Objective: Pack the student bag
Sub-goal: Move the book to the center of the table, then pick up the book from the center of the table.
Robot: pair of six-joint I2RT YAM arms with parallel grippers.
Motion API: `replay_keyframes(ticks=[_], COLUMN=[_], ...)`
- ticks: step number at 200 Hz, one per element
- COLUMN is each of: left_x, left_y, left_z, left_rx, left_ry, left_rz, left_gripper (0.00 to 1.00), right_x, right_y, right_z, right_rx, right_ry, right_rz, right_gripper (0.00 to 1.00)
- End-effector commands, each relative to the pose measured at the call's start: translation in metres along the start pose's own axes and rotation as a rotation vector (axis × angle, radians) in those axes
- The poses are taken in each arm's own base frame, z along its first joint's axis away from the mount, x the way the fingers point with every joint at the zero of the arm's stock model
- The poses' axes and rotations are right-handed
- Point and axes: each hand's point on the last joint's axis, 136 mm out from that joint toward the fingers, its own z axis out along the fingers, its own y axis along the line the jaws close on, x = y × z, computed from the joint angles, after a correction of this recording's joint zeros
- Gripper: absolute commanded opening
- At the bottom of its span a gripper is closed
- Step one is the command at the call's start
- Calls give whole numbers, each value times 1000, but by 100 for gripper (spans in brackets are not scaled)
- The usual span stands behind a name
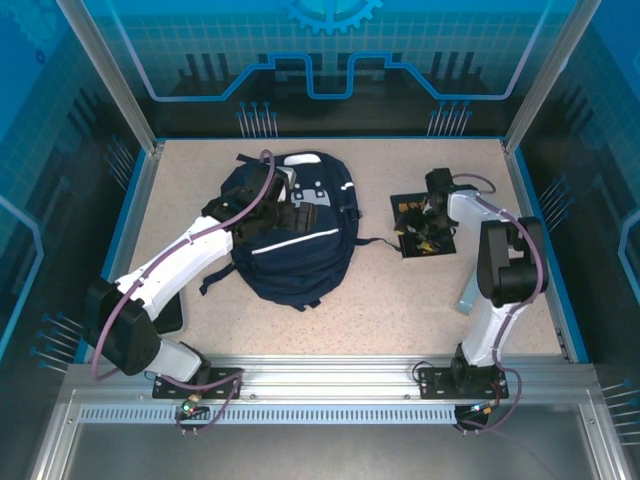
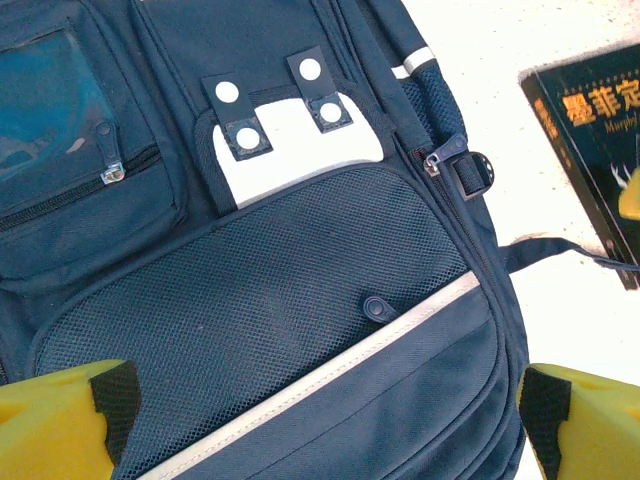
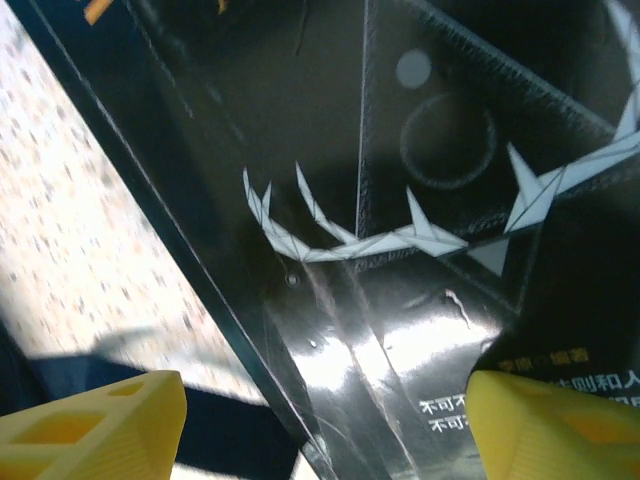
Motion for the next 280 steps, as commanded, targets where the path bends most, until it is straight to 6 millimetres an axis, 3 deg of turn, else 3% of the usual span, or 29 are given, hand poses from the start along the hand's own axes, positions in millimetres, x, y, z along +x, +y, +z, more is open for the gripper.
replay_keyframes(ticks=[1,51,62,94,107,121,146,180,206,232,280], left_x=[-13,-5,-2,8,10,12,25,56,82,108,132], left_y=[-6,-18,-22,-53,-63,-71,-91,-128,-161,-188,-200], left_z=[-6,-2,-1,-3,-5,-4,6,28,46,65,94], left_rx=[35,102,125,265,281,284,302,319,345,342,295], left_ry=[-33,1,18,97,117,136,195,294,367,434,485], left_rz=[-32,-87,-112,-83,-58,-36,-72,-170,-231,-241,-238], left_gripper=[99,99,99,97,97,97,95,89,82,72,60], right_x=[45,107,130,181,190,185,154,107,83,71,69], right_y=[-12,-16,-22,-14,-11,-10,-3,-31,-51,-58,-61], right_z=[5,0,7,15,12,1,-32,-56,-54,-46,-28], right_rx=[-3,-8,10,34,36,40,15,54,72,87,104], right_ry=[104,135,163,213,216,186,90,13,7,17,76], right_rz=[16,23,28,-7,-28,-47,-86,-63,-41,-44,-77], right_gripper=[76,76,76,76,74,74,75,75,73,69,58])
